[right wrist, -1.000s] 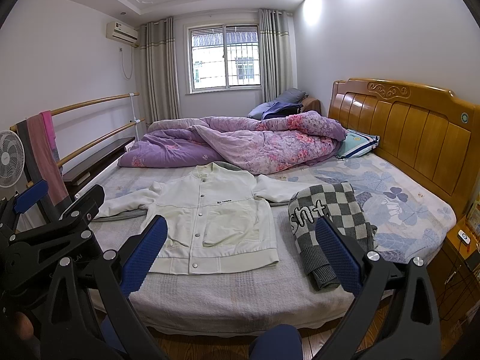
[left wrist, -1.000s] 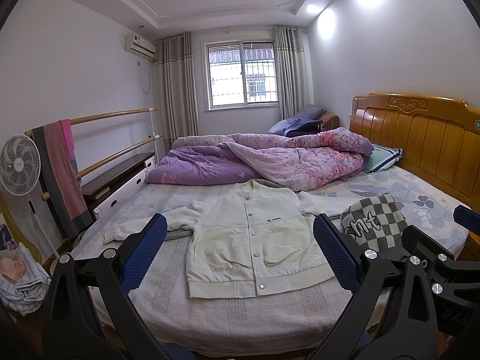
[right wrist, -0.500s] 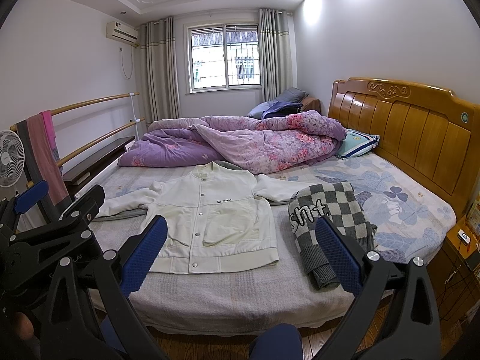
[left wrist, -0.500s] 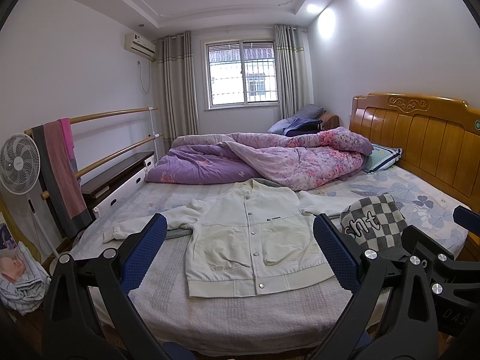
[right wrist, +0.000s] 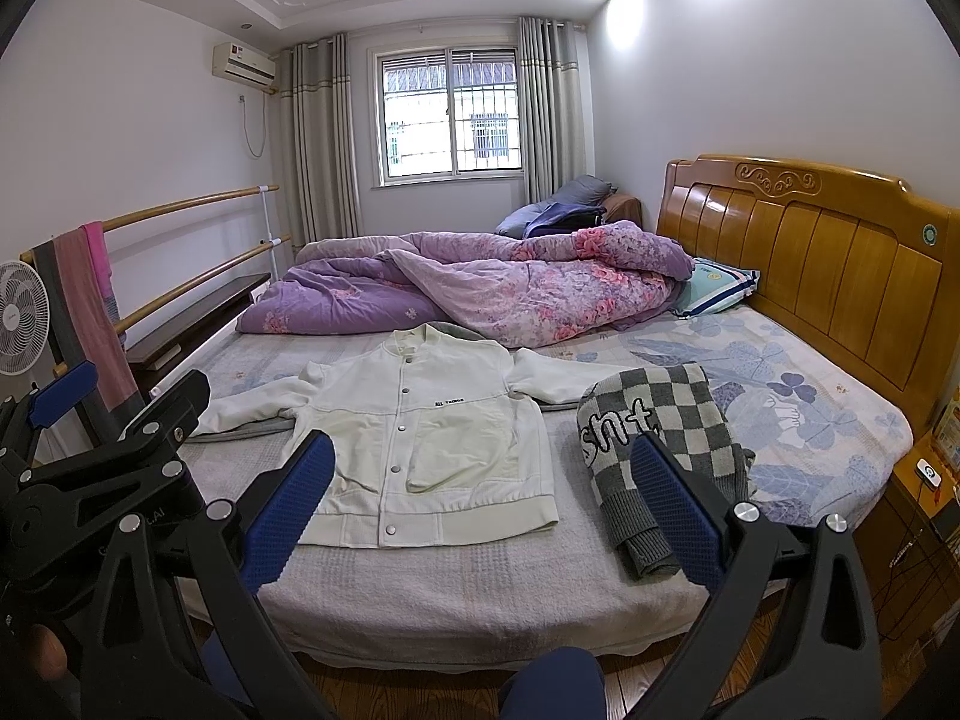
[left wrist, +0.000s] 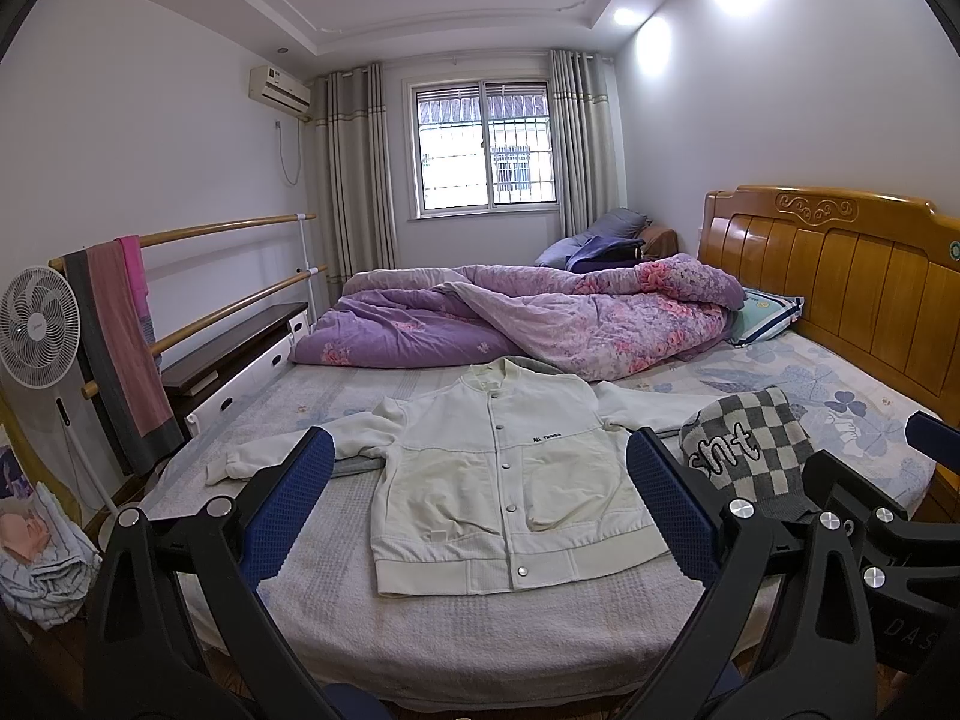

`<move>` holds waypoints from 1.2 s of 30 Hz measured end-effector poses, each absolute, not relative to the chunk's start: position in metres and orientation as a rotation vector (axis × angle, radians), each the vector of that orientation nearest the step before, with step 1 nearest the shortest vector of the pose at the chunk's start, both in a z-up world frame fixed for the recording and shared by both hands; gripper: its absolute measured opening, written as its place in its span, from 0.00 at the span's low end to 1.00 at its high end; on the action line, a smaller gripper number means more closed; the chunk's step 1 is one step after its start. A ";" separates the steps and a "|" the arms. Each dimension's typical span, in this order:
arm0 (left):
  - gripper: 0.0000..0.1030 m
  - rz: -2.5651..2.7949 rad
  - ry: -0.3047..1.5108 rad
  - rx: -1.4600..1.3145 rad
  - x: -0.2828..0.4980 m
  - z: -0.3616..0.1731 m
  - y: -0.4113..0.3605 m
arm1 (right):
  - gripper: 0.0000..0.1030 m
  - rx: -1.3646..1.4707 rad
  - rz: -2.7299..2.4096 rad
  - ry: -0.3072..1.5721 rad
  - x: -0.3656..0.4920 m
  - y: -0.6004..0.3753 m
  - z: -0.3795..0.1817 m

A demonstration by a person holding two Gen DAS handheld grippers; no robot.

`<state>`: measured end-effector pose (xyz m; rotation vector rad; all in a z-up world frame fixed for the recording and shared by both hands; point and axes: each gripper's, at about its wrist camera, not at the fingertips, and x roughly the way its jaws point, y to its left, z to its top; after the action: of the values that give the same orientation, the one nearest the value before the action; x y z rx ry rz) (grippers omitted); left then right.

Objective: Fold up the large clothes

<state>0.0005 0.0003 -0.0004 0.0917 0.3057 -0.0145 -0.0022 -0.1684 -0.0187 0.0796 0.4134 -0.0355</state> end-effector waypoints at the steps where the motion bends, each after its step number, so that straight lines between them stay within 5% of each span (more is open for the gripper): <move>1: 0.95 -0.015 0.307 0.092 0.001 0.000 0.000 | 0.93 0.078 -0.036 0.413 -0.002 -0.168 -0.019; 36: 0.95 -0.015 0.307 0.091 -0.001 -0.001 -0.001 | 0.93 0.080 -0.035 0.417 -0.002 -0.170 -0.022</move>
<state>-0.0010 -0.0014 -0.0014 0.0908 0.3069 -0.0147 -0.0019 -0.1700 -0.0219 0.0795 0.4165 -0.0354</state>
